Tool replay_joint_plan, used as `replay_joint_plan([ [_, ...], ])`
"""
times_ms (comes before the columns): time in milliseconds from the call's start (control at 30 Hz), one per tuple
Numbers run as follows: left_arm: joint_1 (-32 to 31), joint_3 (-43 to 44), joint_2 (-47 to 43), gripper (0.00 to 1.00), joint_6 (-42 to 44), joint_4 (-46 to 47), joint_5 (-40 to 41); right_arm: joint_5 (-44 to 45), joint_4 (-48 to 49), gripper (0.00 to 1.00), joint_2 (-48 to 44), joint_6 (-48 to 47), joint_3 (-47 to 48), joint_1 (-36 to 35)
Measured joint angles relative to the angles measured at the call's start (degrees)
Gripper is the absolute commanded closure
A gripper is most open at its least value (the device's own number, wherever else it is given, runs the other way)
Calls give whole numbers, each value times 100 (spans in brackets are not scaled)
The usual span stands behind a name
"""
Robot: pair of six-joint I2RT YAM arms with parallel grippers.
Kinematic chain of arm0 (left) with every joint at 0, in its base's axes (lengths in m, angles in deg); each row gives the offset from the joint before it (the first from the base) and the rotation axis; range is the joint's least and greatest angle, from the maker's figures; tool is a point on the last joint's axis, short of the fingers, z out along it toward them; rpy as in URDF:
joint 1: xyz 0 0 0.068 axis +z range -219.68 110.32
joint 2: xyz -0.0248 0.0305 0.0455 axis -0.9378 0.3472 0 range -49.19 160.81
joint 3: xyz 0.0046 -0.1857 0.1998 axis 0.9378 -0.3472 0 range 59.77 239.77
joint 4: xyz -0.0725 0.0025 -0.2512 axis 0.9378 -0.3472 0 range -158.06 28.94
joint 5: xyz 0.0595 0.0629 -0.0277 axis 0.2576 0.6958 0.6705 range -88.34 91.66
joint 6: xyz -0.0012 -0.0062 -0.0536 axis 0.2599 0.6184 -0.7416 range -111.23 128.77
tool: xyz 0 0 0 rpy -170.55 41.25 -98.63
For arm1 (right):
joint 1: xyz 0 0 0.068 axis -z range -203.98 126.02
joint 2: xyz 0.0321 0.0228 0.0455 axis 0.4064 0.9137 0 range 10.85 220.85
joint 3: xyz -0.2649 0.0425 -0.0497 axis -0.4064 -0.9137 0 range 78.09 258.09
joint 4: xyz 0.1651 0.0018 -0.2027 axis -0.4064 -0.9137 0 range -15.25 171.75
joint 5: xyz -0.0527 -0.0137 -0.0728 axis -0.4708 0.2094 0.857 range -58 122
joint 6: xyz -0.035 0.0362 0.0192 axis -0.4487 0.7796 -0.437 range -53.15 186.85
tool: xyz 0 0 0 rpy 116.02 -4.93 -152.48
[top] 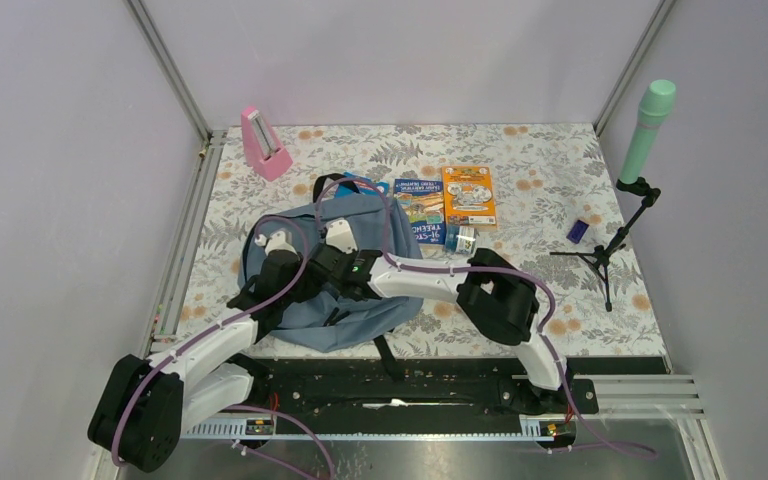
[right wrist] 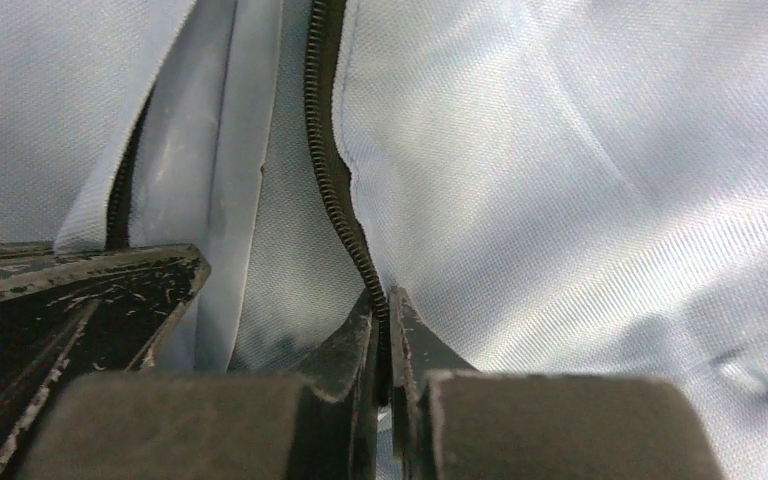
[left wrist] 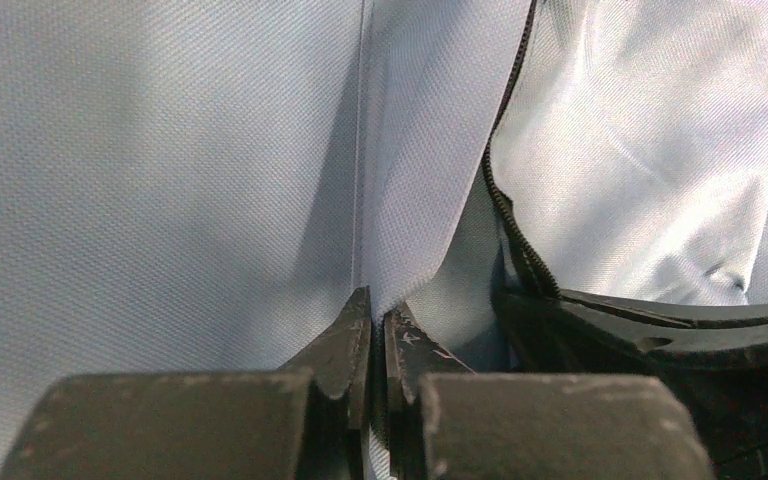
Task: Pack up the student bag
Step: Adjust the student bag at the center of the board.
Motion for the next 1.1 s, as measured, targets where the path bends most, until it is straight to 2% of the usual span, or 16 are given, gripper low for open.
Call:
replay_joint_plan([
  [133, 0, -2, 4, 100, -76, -7, 4, 282, -24, 100, -149, 4, -122, -37],
  [300, 0, 2, 35, 100, -247, -9, 4, 352, 232, 100, -975, -2, -592, -42],
  [533, -2, 157, 39, 100, -439, 114, -22, 350, 1274, 100, -2063, -118, -1572, -39],
  [767, 55, 164, 39, 61, -278, -9, 76, 168, 1672, 100, -2070, -393, -1685, -33],
  [833, 101, 164, 39, 53, -149, -11, 133, 35, 1812, 100, -2070, -494, -1714, -22],
  [967, 181, 205, 109, 45, 94, -68, 197, -299, 2122, 100, -2065, -649, -1847, -13],
  [1067, 254, 332, 310, 46, 243, -76, 190, -452, 2258, 100, -2046, -715, -1864, -11],
  [1100, 284, 385, 378, 49, 289, -79, 188, -505, 2286, 100, -2044, -726, -1864, -11],
])
